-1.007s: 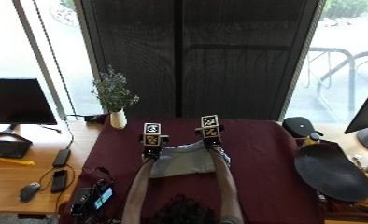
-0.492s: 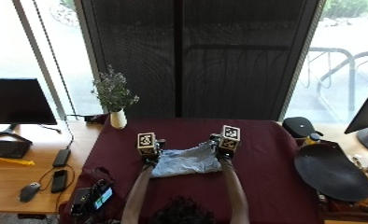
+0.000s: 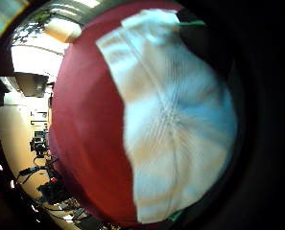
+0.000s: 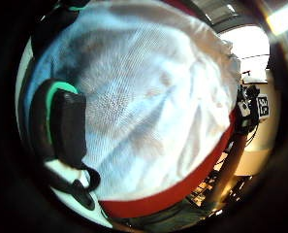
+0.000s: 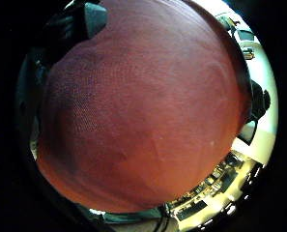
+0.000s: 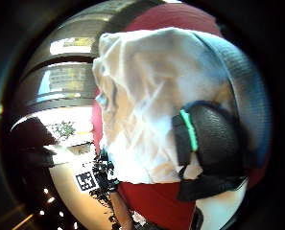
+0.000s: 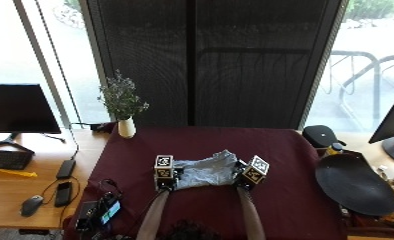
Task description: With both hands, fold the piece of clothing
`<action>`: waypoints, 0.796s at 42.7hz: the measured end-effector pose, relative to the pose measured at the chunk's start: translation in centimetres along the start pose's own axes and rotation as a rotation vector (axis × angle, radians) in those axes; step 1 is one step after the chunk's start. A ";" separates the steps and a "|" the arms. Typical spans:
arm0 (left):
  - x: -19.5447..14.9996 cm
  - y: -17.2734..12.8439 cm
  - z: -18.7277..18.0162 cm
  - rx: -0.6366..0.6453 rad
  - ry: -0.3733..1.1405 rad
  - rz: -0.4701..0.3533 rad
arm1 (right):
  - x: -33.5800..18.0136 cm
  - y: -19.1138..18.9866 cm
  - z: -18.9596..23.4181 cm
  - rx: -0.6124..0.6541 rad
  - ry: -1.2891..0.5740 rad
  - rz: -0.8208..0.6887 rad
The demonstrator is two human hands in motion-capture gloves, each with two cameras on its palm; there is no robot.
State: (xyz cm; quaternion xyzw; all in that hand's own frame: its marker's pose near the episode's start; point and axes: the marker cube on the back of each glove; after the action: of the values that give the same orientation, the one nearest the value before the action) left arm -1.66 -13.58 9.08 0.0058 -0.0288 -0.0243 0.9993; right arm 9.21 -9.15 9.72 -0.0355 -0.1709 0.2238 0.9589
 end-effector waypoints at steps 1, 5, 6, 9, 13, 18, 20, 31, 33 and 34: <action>0.0 -0.2 0.1 0.010 0.018 0.008 | -1.0 0.3 0.2 -0.013 -0.081 -0.044; 0.1 0.5 0.1 -0.041 0.045 0.009 | -3.0 -0.4 0.5 0.079 -0.245 -0.136; 0.1 0.5 0.1 -0.043 0.039 0.006 | -2.7 -0.8 0.5 0.120 -0.227 -0.121; -0.1 0.0 0.2 -0.010 0.020 0.006 | -2.8 -1.4 0.1 0.193 -0.249 -0.122; -0.3 -0.3 0.2 0.001 0.010 0.006 | -3.6 -1.6 0.0 0.156 -0.358 -0.167; 0.0 0.4 -0.2 -0.090 0.047 0.013 | -3.3 0.2 -1.1 0.008 -0.429 -0.103; -0.1 0.6 -0.9 -0.131 0.060 0.007 | -3.8 1.0 -2.6 -0.002 -0.484 -0.052; -3.6 -0.1 -9.6 -0.062 0.027 -0.074 | -11.3 2.2 -9.1 0.189 -0.576 -0.163; -4.5 0.1 -11.7 -0.012 -0.005 -0.082 | -14.0 3.4 -9.5 0.183 -0.579 -0.239; -5.0 0.0 -12.5 0.026 -0.023 -0.085 | -15.5 4.1 -9.7 0.180 -0.585 -0.296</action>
State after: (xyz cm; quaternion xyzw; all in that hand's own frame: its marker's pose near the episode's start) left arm -5.94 -13.24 -3.68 0.0197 -0.0404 -0.0664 0.9968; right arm -2.26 -12.28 -4.78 0.1403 -0.4214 0.0972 0.8906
